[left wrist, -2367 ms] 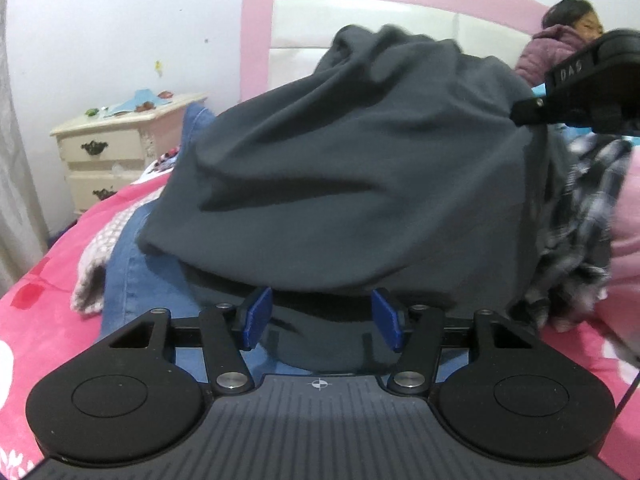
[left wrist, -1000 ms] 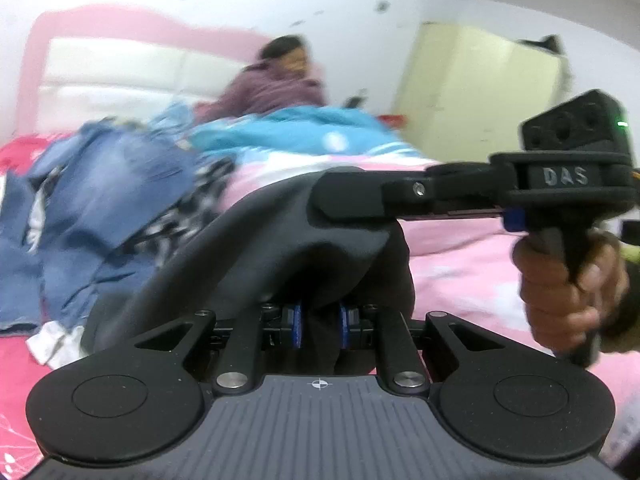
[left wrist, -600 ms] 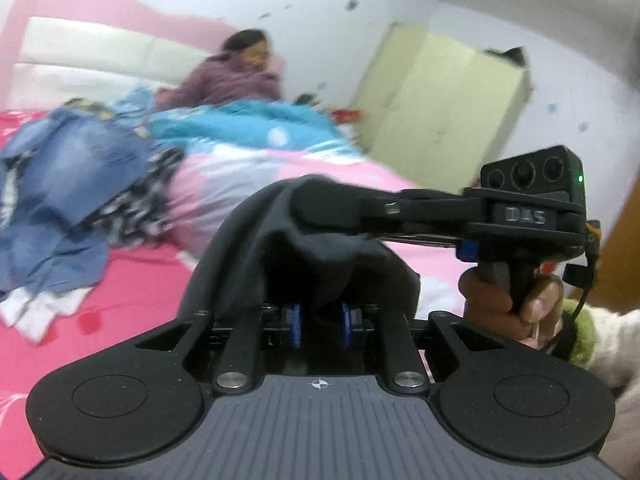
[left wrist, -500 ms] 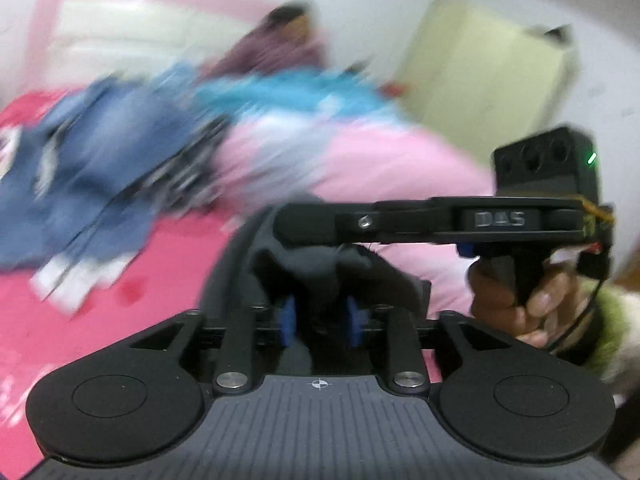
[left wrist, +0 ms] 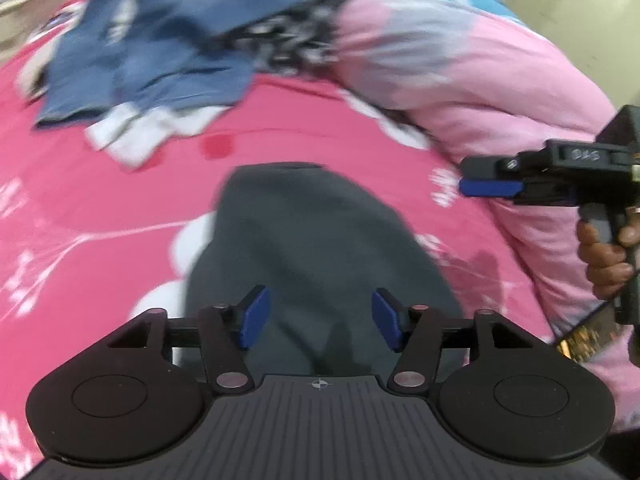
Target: Fold clothes
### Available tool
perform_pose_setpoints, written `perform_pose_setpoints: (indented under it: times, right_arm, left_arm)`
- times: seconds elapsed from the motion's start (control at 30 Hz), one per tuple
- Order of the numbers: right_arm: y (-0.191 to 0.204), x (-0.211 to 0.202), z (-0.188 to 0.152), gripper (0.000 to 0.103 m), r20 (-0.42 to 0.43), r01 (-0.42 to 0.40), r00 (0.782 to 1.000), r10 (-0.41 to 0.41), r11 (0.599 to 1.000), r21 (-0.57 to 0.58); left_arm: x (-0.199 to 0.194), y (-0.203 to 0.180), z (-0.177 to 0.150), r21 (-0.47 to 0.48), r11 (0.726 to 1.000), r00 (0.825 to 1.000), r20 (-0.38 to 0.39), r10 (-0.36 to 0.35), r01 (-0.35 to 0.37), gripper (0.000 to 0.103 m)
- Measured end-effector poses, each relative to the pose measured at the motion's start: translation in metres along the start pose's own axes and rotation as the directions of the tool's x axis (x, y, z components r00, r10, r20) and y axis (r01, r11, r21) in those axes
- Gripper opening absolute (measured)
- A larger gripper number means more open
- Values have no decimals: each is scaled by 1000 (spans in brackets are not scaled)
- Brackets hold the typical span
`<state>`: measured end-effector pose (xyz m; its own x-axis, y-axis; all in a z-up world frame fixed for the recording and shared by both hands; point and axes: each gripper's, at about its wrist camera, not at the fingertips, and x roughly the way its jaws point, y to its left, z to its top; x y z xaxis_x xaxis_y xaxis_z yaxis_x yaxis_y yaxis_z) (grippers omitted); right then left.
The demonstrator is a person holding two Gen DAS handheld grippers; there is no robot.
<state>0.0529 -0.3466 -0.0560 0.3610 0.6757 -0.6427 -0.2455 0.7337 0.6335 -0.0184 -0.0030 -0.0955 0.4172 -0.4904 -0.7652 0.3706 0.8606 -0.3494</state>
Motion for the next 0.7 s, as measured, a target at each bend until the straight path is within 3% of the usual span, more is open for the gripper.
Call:
perform_pose_setpoints:
  times: [0.1,0.2,0.3,0.47,0.53,0.6,0.7]
  right_arm:
    - [-21,-10,-22,51,-5,53,999,-53,997,60]
    - [-32,-11,-45,51,-3,118,993,-119,991,67]
    - [-33,-5,-59,51,-13,161,987,-161,986,36]
    - [-26,-1,-68,51,-20,177,984,-178,983,-56]
    - [-21,3,-67,51,-21,185,982,-189,976,-115]
    - [-20,6,-66,51,-21,185,982,-189,973,-136]
    - [-20,9,-64,51,-23,175,983,-180,976,-132]
  left_arm:
    - [16,-27,-1,41,997,998,-32,-63,64,69]
    - [40,-52,1,60,997,994,-94,-51,56,69]
    - [69,-60,2,39,999,990,-142,4,2,68]
    - [86,-46,-5,-54,997,985,-166,41,-51,42]
    - [83,-37,-8,-105,993,986,-162,34,-52,18]
    - [80,-27,-11,-156,986,987,-158,27,-52,5]
    - [75,-12,-14,-232,971,988,-151,17,-52,0]
